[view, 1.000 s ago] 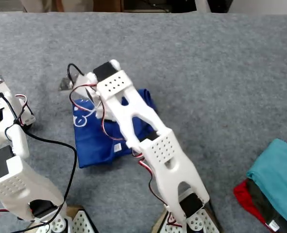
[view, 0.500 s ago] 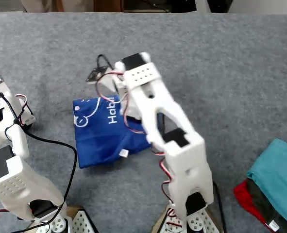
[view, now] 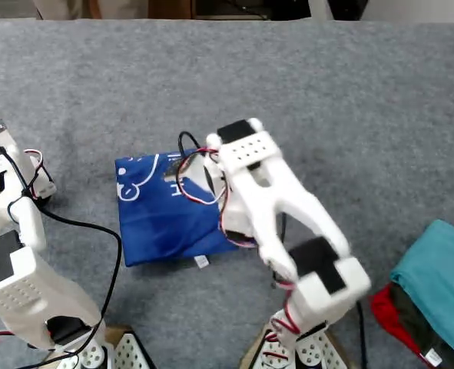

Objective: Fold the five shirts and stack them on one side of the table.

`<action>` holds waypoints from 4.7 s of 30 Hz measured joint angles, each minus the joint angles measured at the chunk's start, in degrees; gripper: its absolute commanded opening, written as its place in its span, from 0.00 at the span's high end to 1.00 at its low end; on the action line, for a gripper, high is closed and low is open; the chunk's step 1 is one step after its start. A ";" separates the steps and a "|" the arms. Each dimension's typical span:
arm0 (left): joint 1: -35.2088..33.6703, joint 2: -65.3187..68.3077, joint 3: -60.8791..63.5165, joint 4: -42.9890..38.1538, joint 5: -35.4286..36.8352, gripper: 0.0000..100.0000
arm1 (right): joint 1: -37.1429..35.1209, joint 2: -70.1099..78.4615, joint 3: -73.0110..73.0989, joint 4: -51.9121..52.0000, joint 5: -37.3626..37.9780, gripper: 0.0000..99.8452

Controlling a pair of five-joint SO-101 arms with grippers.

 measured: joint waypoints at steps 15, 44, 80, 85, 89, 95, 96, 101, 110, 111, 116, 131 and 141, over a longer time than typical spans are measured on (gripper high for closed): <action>0.00 0.00 0.00 0.00 0.00 0.98 | -0.62 29.98 -46.86 -0.79 -5.89 0.99; 0.00 0.00 0.00 0.00 0.00 0.98 | 0.79 28.57 -30.77 -0.09 -6.33 0.99; 0.00 0.00 0.00 0.00 0.00 0.98 | 6.59 36.13 -56.62 -0.09 -7.74 0.79; 0.00 0.00 0.00 0.00 0.00 0.98 | 7.12 43.34 -63.38 -0.09 -7.82 0.79; 0.00 0.00 0.00 -0.62 0.00 0.98 | 8.97 44.40 -64.09 0.00 -7.82 0.79; 0.97 0.00 0.26 -1.23 0.00 0.98 | 10.73 44.57 -63.74 0.00 -7.03 0.79; 0.97 0.00 0.26 -1.23 0.00 0.98 | 10.73 44.57 -63.03 0.00 -6.68 0.79; 0.97 0.00 0.26 -1.23 0.00 0.98 | 10.73 44.57 -59.96 0.00 -6.33 0.79; 0.97 0.00 0.26 -1.23 0.00 0.98 | 10.73 48.35 -58.99 0.00 -6.15 0.99; 0.97 0.00 0.26 -1.23 0.00 0.98 | 10.73 49.05 -58.99 0.00 -6.15 1.00; 0.97 0.00 0.26 -1.23 0.00 0.98 | 10.81 50.55 -62.24 0.00 -6.15 1.00; 0.97 0.00 0.26 -1.23 0.00 0.98 | 2.46 50.46 -73.41 0.00 -3.08 1.00; 0.97 0.00 0.26 -1.23 0.00 0.98 | 6.07 50.46 -76.92 -4.66 -2.11 0.99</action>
